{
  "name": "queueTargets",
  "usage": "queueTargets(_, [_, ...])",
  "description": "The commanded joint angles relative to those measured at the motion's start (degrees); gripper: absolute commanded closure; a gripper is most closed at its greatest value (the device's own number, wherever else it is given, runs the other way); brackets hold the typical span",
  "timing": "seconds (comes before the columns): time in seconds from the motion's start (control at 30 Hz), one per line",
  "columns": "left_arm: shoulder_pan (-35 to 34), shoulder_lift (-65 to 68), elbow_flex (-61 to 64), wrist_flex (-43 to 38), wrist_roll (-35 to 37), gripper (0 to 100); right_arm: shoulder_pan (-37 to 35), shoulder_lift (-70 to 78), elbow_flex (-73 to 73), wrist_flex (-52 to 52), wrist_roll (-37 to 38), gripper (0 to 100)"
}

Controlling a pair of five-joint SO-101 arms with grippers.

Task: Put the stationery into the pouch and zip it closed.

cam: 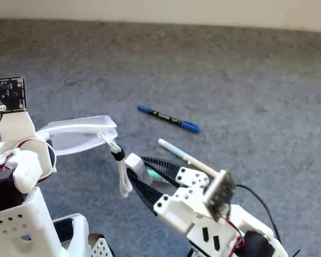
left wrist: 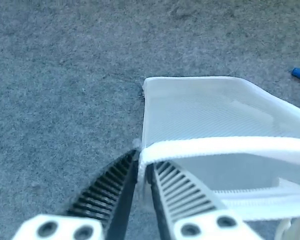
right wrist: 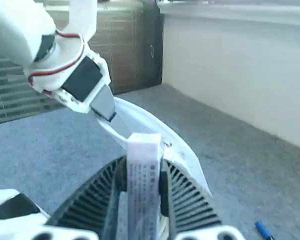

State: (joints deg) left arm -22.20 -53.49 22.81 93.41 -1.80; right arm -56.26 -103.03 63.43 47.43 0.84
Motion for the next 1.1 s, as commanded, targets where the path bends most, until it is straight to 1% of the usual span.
queueTargets(0.0, [1.27,0.75,0.4,-0.35,0.26,100,-0.75,-1.19,-0.84,-4.7,-0.26,99.0])
queueTargets(0.23, [1.27,0.75,0.48,-0.26,0.26,100,-0.75,-1.1,-0.75,-18.33,-0.09,99.0])
queueTargets(0.4, [1.27,0.75,0.4,-0.26,0.26,100,-0.75,-1.1,0.57,-25.36,-0.09,99.0])
queueTargets(0.5, [1.27,0.75,0.4,-0.26,0.26,100,-0.75,-0.57,5.76,-35.38,0.0,99.0])
queueTargets(0.63, [1.27,0.75,0.4,-0.26,0.26,100,-0.75,3.21,11.21,-45.85,0.0,99.0])
queueTargets(0.8, [1.27,0.75,0.4,-0.26,0.26,100,-0.75,8.13,13.14,-57.27,0.0,99.0])
queueTargets(0.97, [1.27,0.75,0.4,-0.26,0.26,100,-0.75,13.05,13.41,-65.71,-0.35,99.0])
queueTargets(1.07, [1.27,0.75,0.4,-0.26,0.18,100,-0.75,13.93,16.75,-71.69,-0.35,99.0])
